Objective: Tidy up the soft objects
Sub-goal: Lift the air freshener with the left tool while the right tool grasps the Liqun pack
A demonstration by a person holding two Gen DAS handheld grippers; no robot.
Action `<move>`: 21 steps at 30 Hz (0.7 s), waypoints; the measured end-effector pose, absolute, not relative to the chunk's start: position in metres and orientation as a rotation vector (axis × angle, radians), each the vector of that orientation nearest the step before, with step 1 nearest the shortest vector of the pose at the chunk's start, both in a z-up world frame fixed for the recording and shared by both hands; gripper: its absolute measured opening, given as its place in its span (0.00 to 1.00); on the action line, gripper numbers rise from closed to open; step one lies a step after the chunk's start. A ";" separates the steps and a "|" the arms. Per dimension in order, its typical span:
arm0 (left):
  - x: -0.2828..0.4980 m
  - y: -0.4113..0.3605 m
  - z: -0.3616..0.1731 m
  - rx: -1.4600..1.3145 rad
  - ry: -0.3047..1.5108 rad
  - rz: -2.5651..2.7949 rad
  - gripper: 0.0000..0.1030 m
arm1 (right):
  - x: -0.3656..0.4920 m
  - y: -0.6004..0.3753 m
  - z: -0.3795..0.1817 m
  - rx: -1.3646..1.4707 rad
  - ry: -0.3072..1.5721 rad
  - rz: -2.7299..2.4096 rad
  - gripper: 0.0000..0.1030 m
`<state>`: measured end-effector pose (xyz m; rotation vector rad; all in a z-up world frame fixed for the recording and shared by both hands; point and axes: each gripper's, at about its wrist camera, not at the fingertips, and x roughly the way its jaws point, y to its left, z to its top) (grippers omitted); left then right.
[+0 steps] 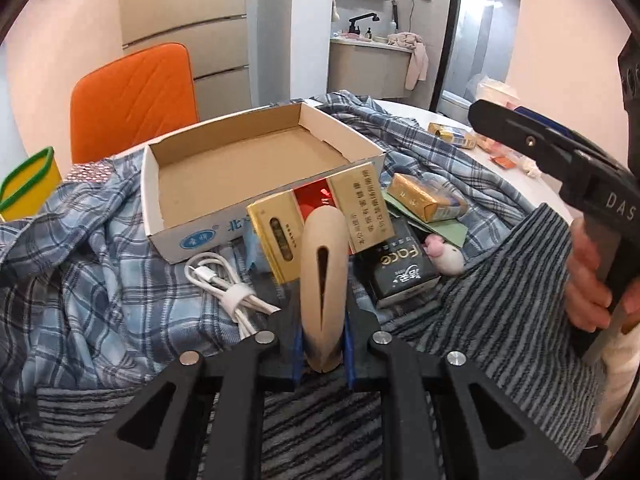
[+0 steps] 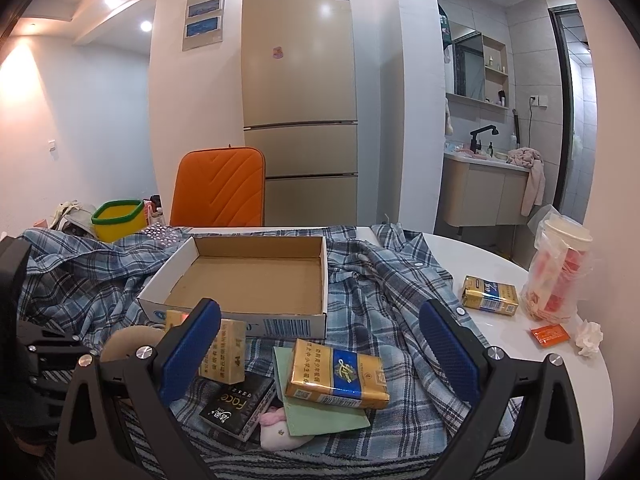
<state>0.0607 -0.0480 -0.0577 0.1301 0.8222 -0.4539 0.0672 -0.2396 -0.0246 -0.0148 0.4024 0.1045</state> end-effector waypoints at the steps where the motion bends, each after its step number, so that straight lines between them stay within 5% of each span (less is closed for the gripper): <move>1: 0.061 -0.047 -0.057 0.120 0.817 -0.449 0.10 | 0.067 -0.239 -0.025 -0.015 0.402 0.104 0.98; 12: 0.041 -0.006 -0.016 0.002 0.475 -0.242 0.07 | 0.069 -0.234 -0.024 -0.026 0.415 0.118 0.98; 21: 0.042 0.000 -0.021 0.005 0.397 -0.130 0.07 | 0.104 -0.196 -0.030 -0.227 0.589 0.382 0.98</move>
